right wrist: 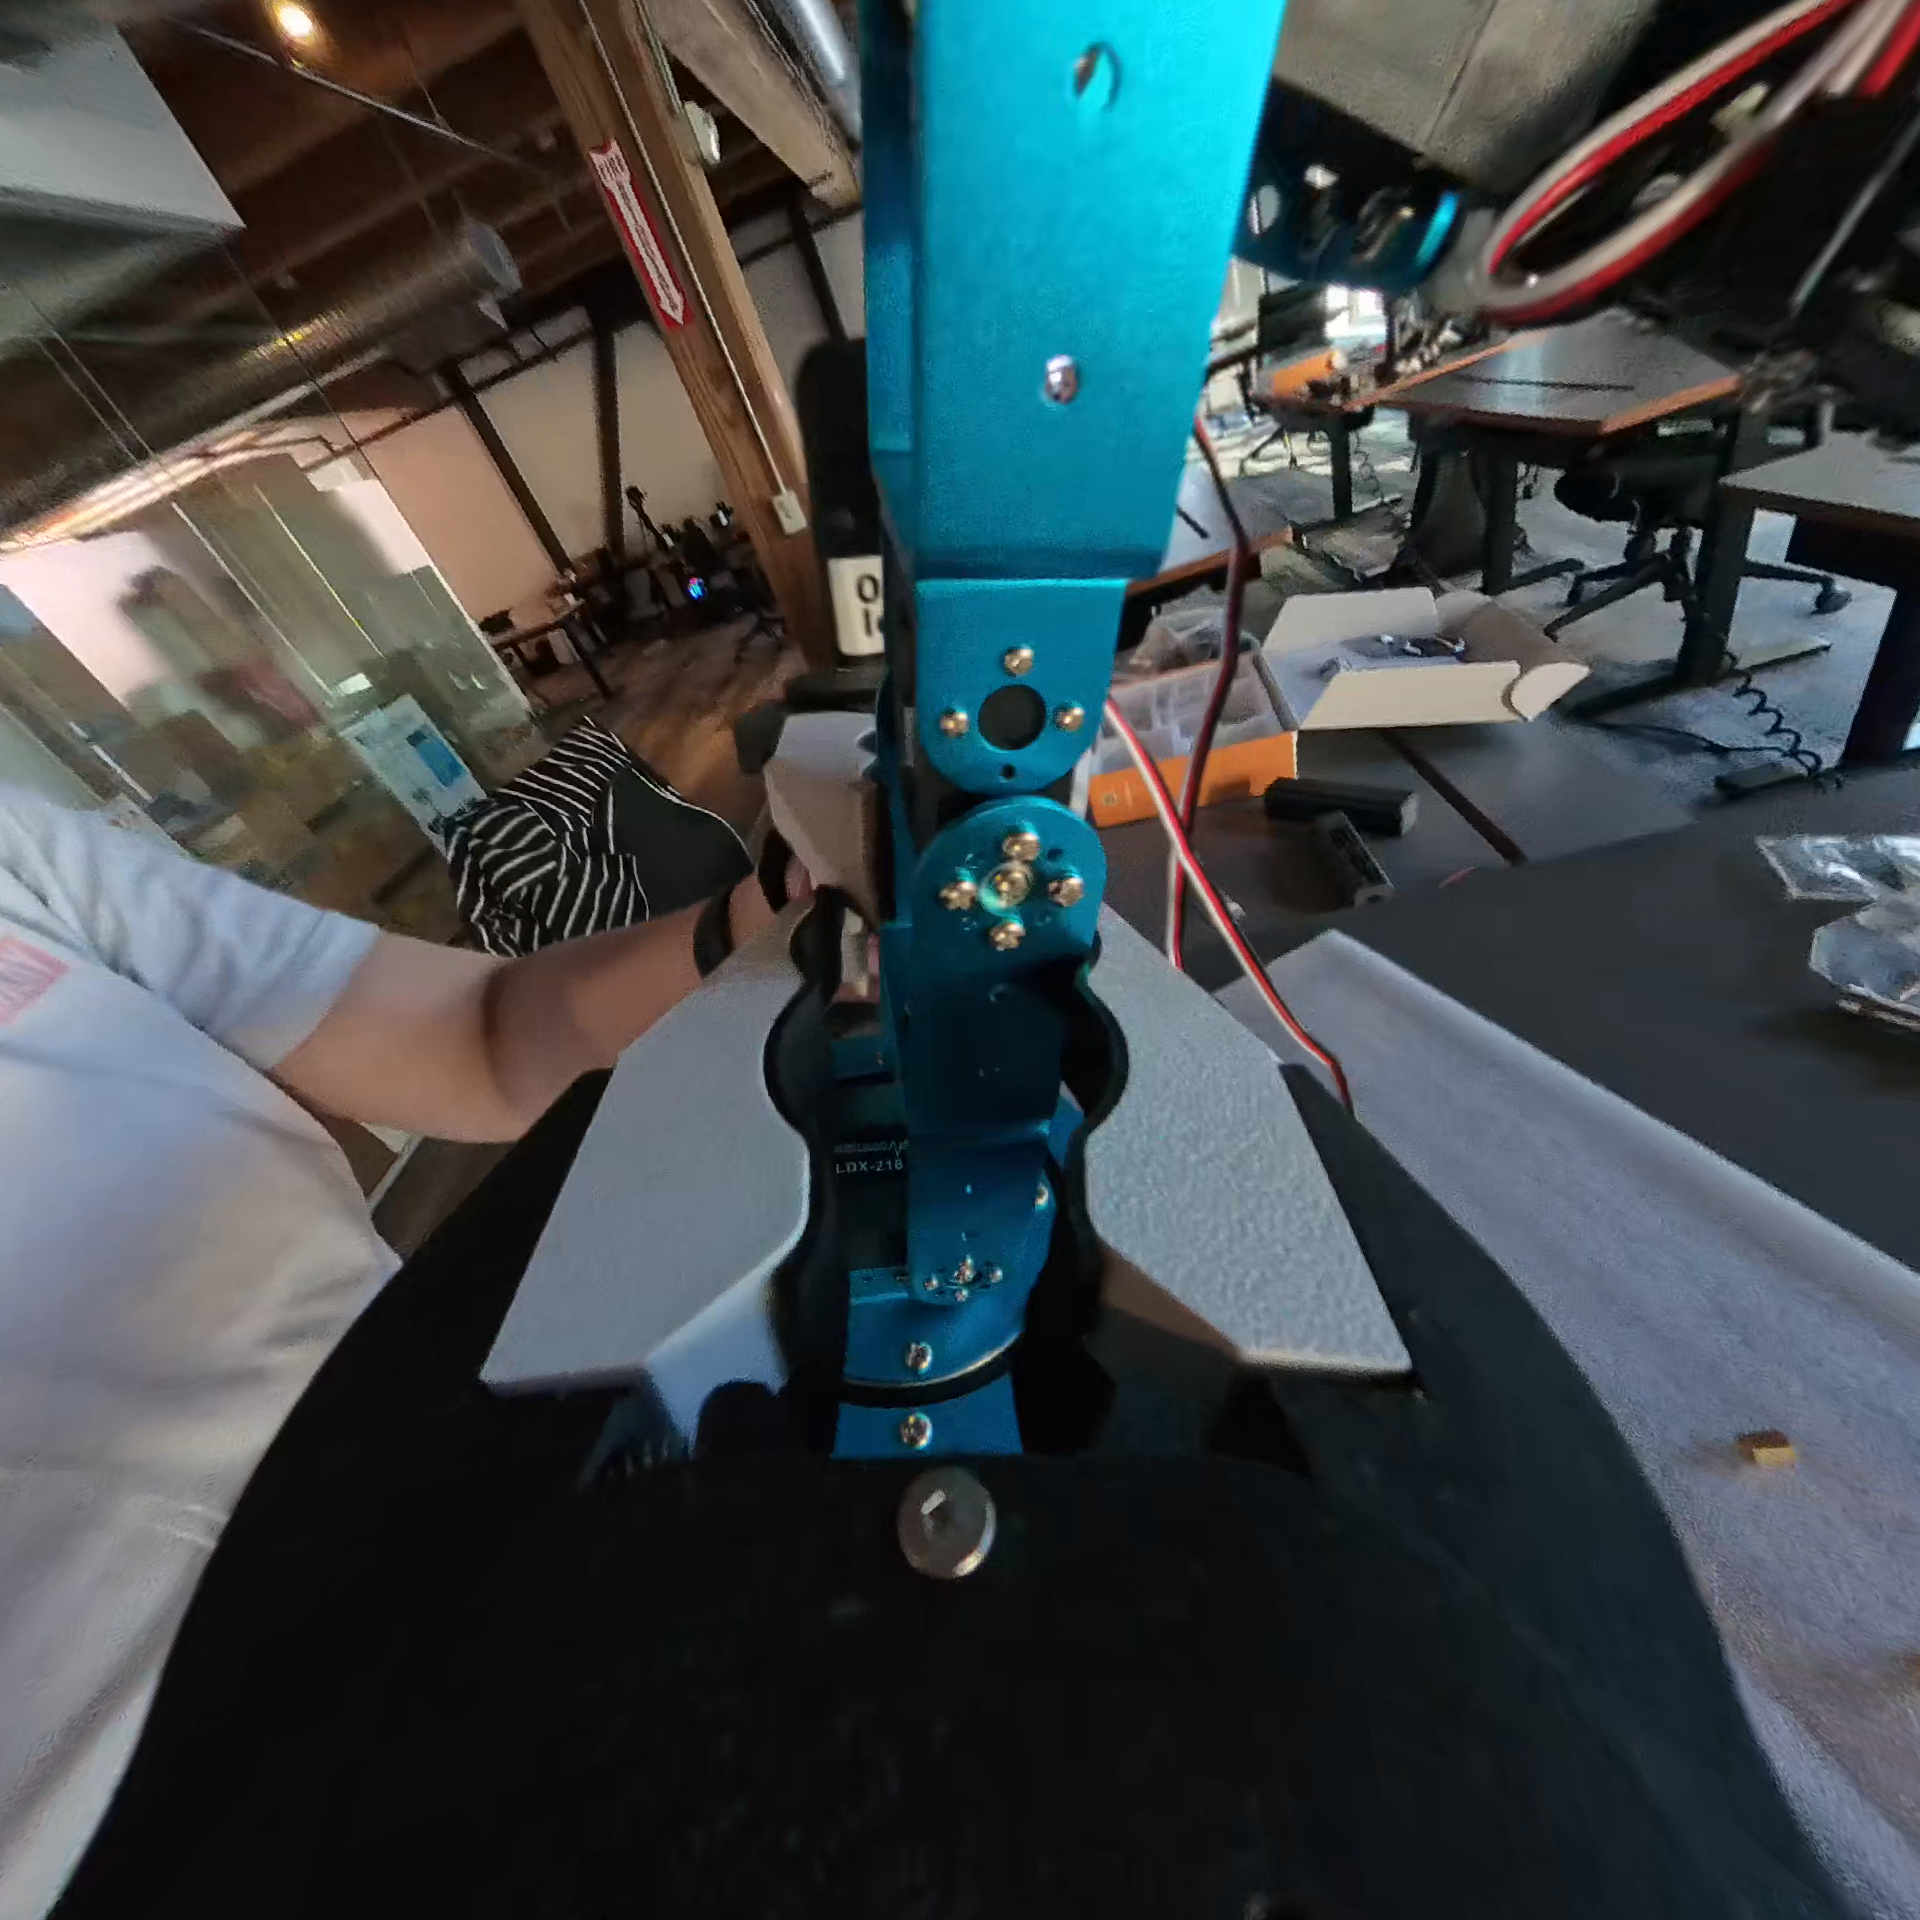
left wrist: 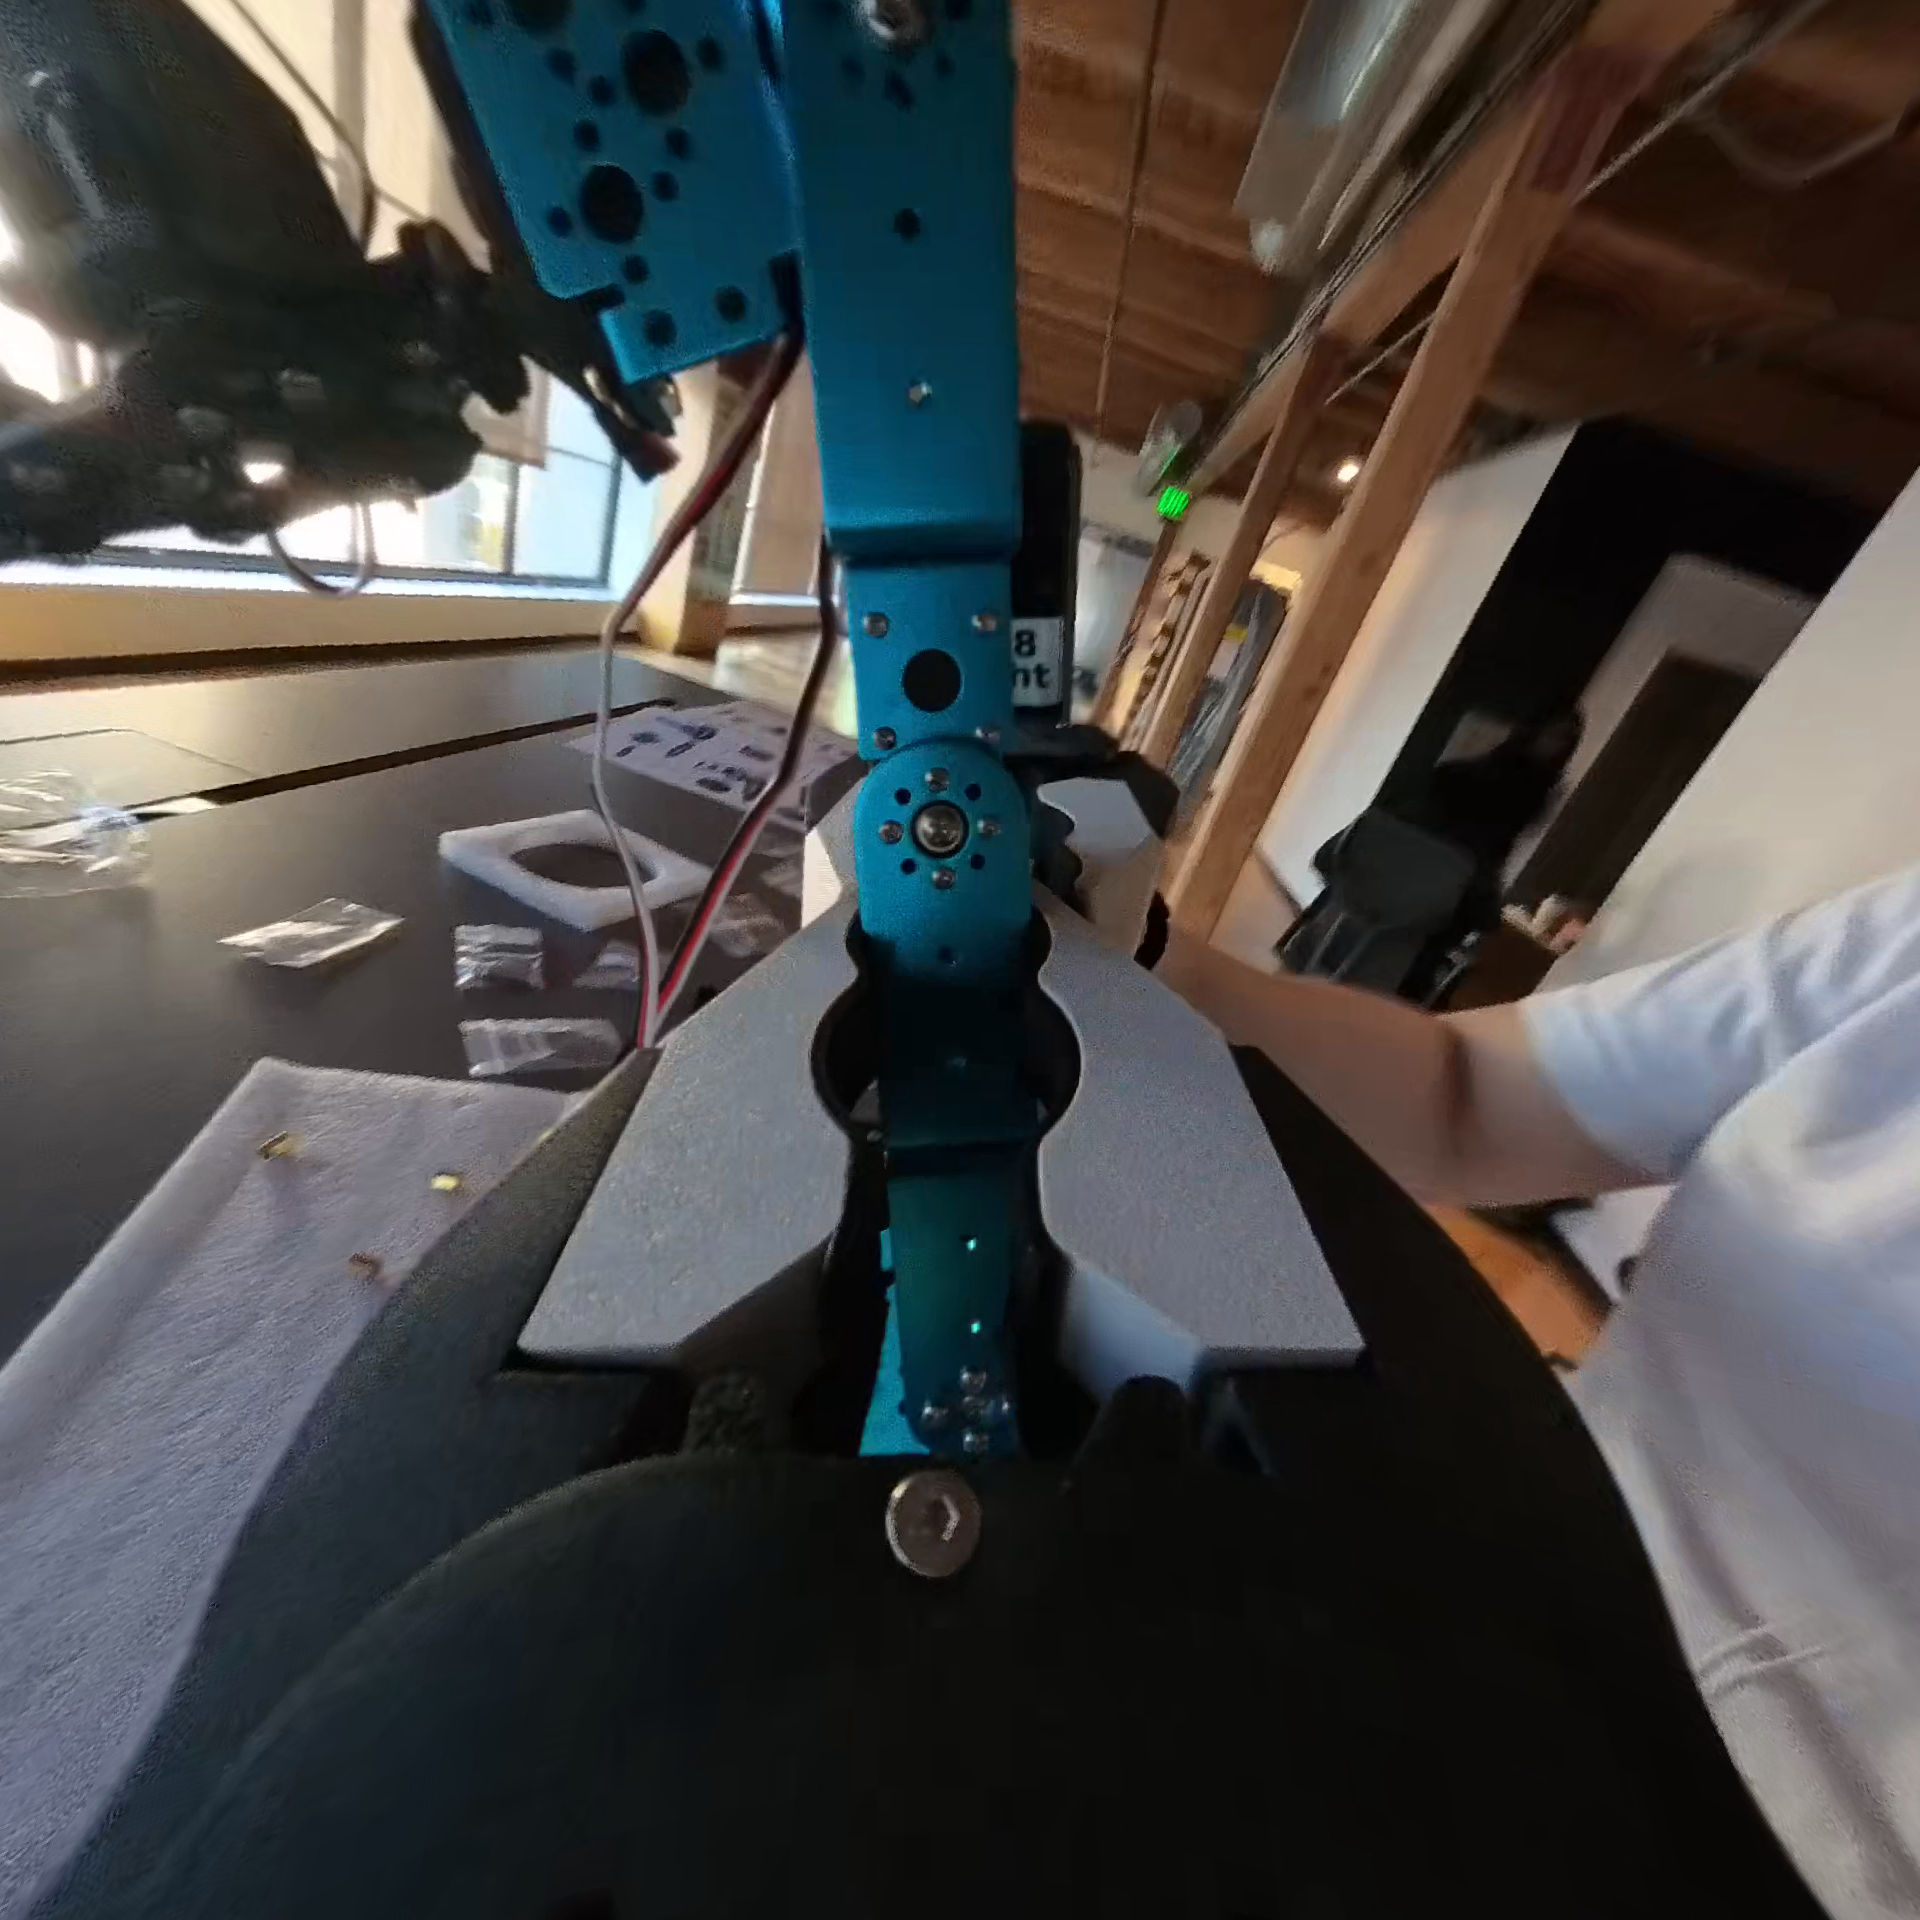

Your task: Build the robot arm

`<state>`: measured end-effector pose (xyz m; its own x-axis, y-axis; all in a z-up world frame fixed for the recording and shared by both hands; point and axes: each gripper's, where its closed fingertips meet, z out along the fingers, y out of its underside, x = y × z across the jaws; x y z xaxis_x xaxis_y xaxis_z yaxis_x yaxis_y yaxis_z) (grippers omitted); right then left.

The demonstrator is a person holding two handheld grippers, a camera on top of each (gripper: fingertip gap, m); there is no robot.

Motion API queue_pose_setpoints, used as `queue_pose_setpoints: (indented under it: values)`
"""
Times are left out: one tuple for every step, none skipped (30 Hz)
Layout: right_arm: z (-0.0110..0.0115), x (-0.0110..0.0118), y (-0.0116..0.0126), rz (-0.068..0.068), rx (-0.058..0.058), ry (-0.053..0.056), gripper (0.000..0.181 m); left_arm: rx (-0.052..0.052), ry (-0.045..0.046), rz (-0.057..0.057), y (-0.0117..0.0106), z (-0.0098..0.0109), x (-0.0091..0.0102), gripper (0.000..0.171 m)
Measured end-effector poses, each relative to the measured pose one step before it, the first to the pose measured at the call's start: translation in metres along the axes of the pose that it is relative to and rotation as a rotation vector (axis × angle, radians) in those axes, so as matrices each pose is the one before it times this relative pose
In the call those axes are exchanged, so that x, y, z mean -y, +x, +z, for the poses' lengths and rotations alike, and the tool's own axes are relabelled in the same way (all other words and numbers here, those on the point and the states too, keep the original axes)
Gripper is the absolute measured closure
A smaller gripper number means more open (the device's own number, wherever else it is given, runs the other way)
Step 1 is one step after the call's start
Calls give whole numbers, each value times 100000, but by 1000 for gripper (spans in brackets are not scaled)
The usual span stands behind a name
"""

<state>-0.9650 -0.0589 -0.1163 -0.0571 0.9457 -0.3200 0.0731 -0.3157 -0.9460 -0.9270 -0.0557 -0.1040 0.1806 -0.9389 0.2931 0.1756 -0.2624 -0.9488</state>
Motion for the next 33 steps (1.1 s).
queue_pose_setpoints:
  values:
    - [-51,661,-266,-1178,-156,584,144,-1444,1653,-1419,272,62,671,152]
    - [12,641,-250,-1856,-159,-223,144,-43,377,1422,276,61,640,152]
    - [59,642,-315,-2233,835,25,144,275,-74,2412,279,9,633,152]
    - [76,495,-249,-3814,1126,-699,144,165,-263,2465,256,-40,534,152]
    - [89,233,-71,-3997,1157,-2244,145,444,-1195,2653,113,-62,314,152]
    - [114,7,127,-2953,990,-3462,145,1076,-1991,3327,-86,-108,101,152]
    - [169,-71,221,-2228,986,-3186,145,1312,-1743,3789,-229,-140,0,152]
    - [191,11,319,-2424,780,-1984,145,1076,-982,3665,-329,-156,7,152]
    - [181,60,453,-2348,321,-1834,145,895,-781,3559,-438,-151,43,152]
    - [149,136,608,-1876,-234,-2311,145,889,-1140,2731,-576,-107,110,152]
    - [96,280,693,-1205,-241,-1651,145,873,-1445,1456,-688,-76,216,152]
    - [61,437,702,-559,91,-939,146,784,-1507,928,-721,-43,343,152]
    - [58,534,687,-325,211,-471,145,674,-1388,624,-745,-61,447,152]
    - [54,642,675,-369,72,-70,145,450,-937,236,-722,-75,547,152]
    - [51,681,599,-954,-105,93,146,-36,-167,32,-656,-103,613,152]
    - [43,700,565,-1217,-418,4,145,-365,577,195,-599,-112,656,152]
    - [29,674,554,-668,-549,-293,145,-391,963,357,-563,-108,659,152]
    - [27,618,513,-1109,-643,-455,145,-327,1034,603,-522,-79,627,152]
    - [4,529,459,-1887,-482,-598,145,-163,920,1123,-465,-68,547,152]
    - [-4,449,472,-2460,-407,-962,146,166,703,1472,-456,-42,473,152]
    - [-25,474,509,-1488,-208,-890,146,452,736,1071,-490,-22,472,152]
    - [-18,541,522,242,-18,-591,146,462,1020,339,-527,-25,538,153]
    - [-22,581,493,245,-196,-377,146,257,1038,-79,-516,-22,589,153]
    - [-16,567,430,144,-259,-541,146,-42,703,-321,-459,-36,593,153]
    - [-36,522,317,-86,-88,-662,146,-276,328,-483,-351,-26,542,153]
    - [-68,450,231,66,10,-518,146,-272,8,-671,-241,-14,478,152]
    - [-72,355,109,248,345,-283,146,-105,-263,-448,-145,17,390,152]
    - [-76,208,11,94,450,-229,146,123,-610,186,-43,16,241,152]
    - [-58,95,12,-511,143,-376,146,314,-813,469,-15,34,122,152]
    - [-39,12,36,-472,-50,-512,146,330,-716,391,-24,26,37,152]
    - [-19,-4,123,-538,-320,-595,146,321,-559,87,-95,30,8,152]
    - [-31,56,189,655,-310,-428,146,442,-267,-671,-166,41,27,152]
    - [-65,88,137,2176,148,-404,146,627,-72,-1307,-182,47,106,153]
